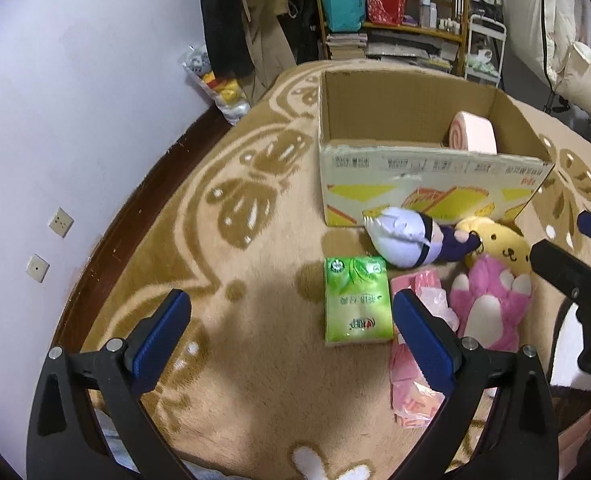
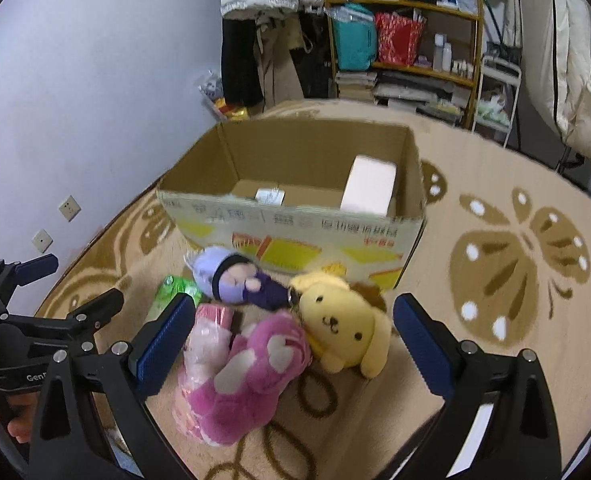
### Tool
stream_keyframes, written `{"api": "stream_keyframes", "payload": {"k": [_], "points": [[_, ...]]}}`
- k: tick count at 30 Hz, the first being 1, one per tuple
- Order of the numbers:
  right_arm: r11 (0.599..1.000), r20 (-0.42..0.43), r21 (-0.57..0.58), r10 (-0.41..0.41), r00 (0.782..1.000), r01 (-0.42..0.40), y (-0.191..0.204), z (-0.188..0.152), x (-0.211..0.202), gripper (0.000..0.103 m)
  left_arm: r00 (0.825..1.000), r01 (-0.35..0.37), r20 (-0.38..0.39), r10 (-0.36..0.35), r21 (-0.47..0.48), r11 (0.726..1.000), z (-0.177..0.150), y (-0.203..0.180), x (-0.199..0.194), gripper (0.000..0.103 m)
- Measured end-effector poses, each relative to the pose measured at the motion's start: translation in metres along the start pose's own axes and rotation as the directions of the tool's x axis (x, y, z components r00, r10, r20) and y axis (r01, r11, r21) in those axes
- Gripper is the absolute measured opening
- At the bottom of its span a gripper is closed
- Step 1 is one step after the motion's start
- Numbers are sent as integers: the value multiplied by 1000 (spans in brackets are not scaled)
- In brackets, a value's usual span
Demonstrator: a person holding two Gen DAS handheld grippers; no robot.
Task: Organize soft objects
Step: 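Grasp the green tissue pack with the left gripper while the right grasps the pink bear plush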
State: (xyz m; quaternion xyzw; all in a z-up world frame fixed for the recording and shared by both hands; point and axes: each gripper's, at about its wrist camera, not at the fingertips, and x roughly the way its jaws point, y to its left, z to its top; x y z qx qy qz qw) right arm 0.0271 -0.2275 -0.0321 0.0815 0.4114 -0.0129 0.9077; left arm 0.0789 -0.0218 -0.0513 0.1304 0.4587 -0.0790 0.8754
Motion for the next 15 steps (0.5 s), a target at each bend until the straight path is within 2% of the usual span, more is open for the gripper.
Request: {"api": "stream_keyframes", "payload": {"k": [4, 12, 15], "points": [[999, -51, 31, 23, 998, -22, -2, -7, 13, 99, 999, 6, -37, -5, 7, 1000, -2, -2, 13, 100], [996, -119, 78, 42, 992, -33, -7, -18, 41, 97, 993, 15, -117, -12, 28, 999, -5, -10, 41, 100], [995, -140, 86, 60, 988, -48, -7, -20, 50, 91, 991, 18, -136, -14, 33, 999, -6, -13, 48, 100]]}}
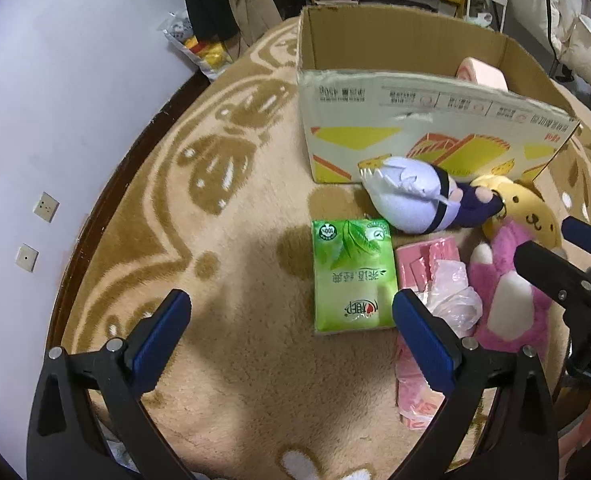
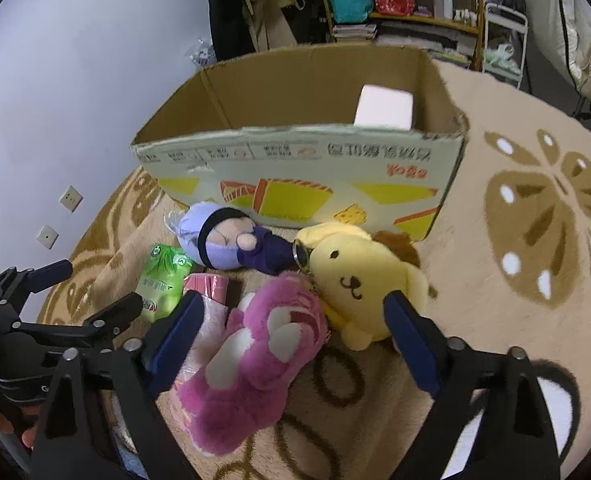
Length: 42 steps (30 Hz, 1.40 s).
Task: Organize soft objects
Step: 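Grasp the green tissue pack with the left gripper while the right grasps the pink bear plush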
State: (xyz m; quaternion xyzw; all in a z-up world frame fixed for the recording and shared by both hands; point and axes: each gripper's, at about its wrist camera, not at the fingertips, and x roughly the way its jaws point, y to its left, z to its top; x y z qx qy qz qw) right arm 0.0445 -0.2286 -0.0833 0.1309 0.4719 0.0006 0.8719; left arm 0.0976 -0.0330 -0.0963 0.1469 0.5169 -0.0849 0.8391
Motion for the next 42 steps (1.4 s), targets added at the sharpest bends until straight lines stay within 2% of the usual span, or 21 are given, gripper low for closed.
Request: {"api": "stream_keyframes", "payload": {"k": [6, 8, 18, 24, 30, 31, 36, 41, 42], "points": [[1000, -53, -6, 30, 998, -30, 2, -1, 14, 89, 999, 21, -44, -21, 6, 1000, 2, -1, 13, 100], [999, -64, -13, 38, 997, -39, 4, 1, 17, 81, 998, 27, -53, -27, 8, 1000, 2, -2, 15, 100], [996, -134, 23, 84, 987, -82, 3, 0, 40, 63, 995, 45, -87, -42, 31, 998, 3, -11, 28, 100], [996, -138, 34, 89, 986, -85, 4, 1, 48, 57, 994, 40, -103, -34, 58, 998, 8, -17, 39, 100], [996, -140, 22, 88, 986, -85, 3, 2, 52, 51, 992, 46, -119, -40, 46, 998, 10, -16, 47, 100], [996, -136, 19, 89, 987, -88, 3, 2, 52, 46, 992, 52, -121, -47, 40, 998, 10, -15, 48, 100], [996, -120, 9, 91, 989, -91, 8, 4, 53, 42, 986, 98, -133, -96, 6, 995, 10, -12, 52, 88], [994, -96, 18, 106, 990, -105, 10, 6, 52, 42, 978, 137, -158, -135, -4, 991, 7, -15, 57, 62], [994, -90, 17, 108, 990, -107, 7, 6, 49, 42, 979, 131, -157, -130, -2, 991, 6, -15, 58, 61]]}}
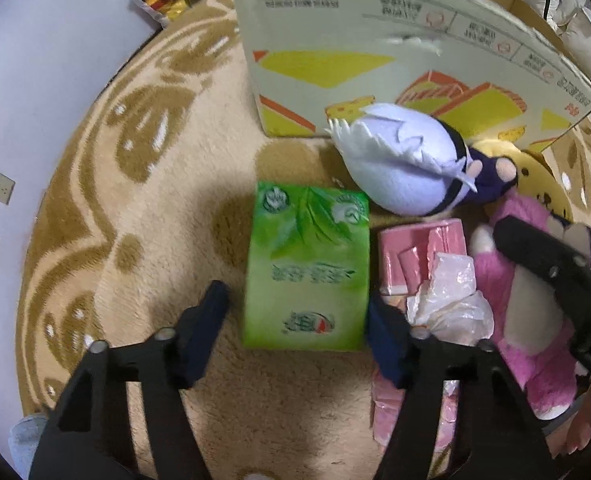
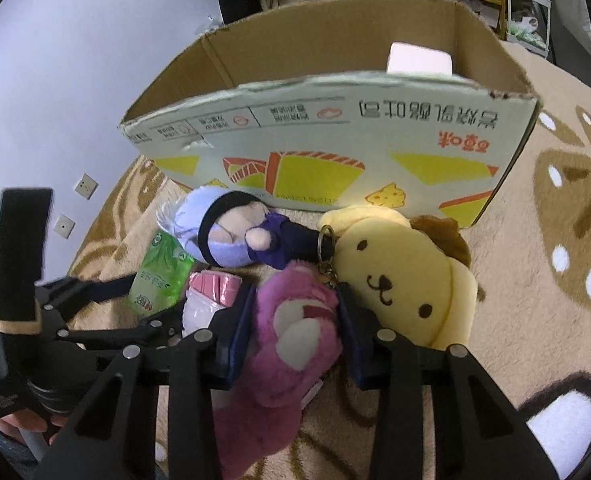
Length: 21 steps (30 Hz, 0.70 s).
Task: Organize soft objects
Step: 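Grasp the green tissue pack with the left gripper while the right grasps the pink bear plush, then lift both items over the box and open the left gripper to drop the tissue pack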
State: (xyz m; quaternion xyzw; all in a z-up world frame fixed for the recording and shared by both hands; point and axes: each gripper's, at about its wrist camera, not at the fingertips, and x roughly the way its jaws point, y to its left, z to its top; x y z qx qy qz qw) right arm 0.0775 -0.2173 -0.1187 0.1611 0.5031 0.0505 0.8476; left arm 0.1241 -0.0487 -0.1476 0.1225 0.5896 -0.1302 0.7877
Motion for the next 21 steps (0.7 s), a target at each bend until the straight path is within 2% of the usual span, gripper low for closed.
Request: {"api": "stream_keyframes", "payload": {"k": [1, 8, 13, 17, 21], "points": [[1000, 8, -3, -1, 1000, 1, 0, 0, -2, 42, 1000, -12, 6, 12, 3, 1000, -1, 0, -1, 56], [999, 91, -26, -29, 995, 31, -1, 3, -29, 41, 999, -21, 30, 22, -34, 999, -9, 5, -12, 54], [999, 134, -18, -48, 990, 51, -2, 4, -48, 41, 995, -31, 93, 35, -49, 998, -20, 8, -34, 54], [997, 176, -22, -65, 982, 70, -4, 5, -68, 41, 983, -55, 170, 65, -61, 997, -29, 8, -56, 54], [996, 223, -30, -81, 971, 90, -3, 6, -86, 41, 962, -79, 254, 99, -88, 993, -36, 8, -81, 54]]}}
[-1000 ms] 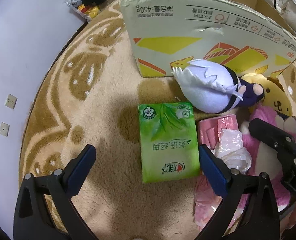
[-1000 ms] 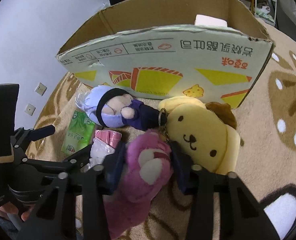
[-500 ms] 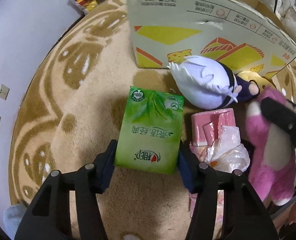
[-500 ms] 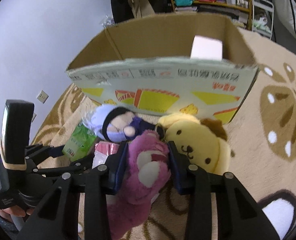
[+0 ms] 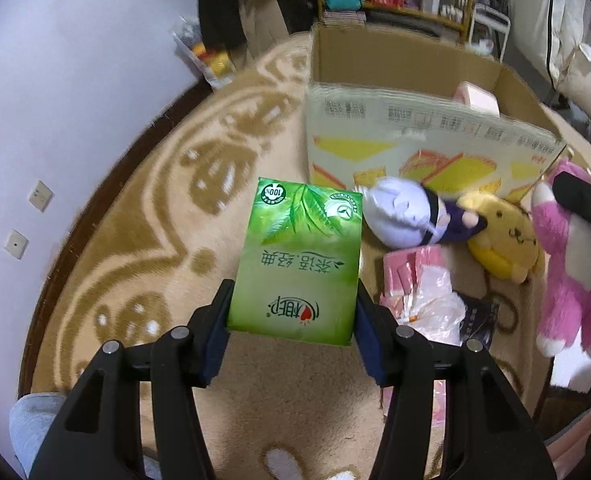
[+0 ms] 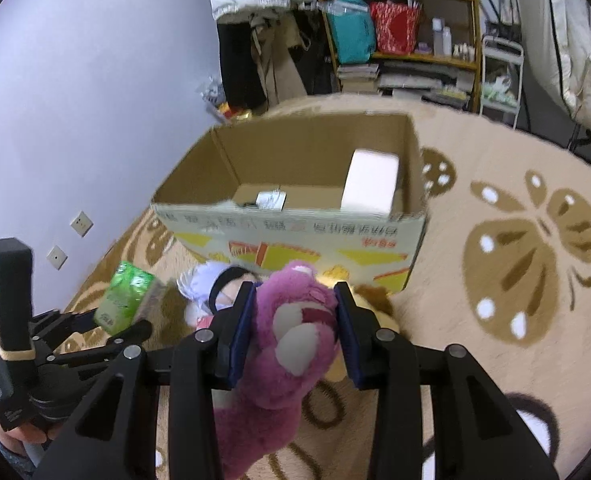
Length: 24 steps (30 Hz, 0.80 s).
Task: Organize soft objects
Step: 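Lift both items over the box and open the left gripper to drop the tissue pack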
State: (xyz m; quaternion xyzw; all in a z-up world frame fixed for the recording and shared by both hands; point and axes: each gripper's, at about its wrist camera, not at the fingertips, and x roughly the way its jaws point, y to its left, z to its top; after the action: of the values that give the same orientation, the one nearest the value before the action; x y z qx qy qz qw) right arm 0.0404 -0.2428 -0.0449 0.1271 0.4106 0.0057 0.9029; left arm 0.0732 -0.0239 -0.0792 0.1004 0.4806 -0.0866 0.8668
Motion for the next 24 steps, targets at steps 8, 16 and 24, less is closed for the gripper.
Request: {"api": "stream_keyframes", "payload": {"k": [8, 16, 24], "points": [[1000, 124, -17, -14, 992, 16, -4, 23, -37, 41, 983, -49, 177, 51, -14, 999, 11, 2, -35, 54], [999, 178, -42, -23, 984, 31, -1, 47, -46, 41, 966, -44, 256, 42, 2, 999, 34, -2, -49, 54], [997, 186, -60, -39, 982, 51, -4, 66, -32, 41, 959, -28, 282, 22, 18, 999, 70, -12, -45, 54]]}}
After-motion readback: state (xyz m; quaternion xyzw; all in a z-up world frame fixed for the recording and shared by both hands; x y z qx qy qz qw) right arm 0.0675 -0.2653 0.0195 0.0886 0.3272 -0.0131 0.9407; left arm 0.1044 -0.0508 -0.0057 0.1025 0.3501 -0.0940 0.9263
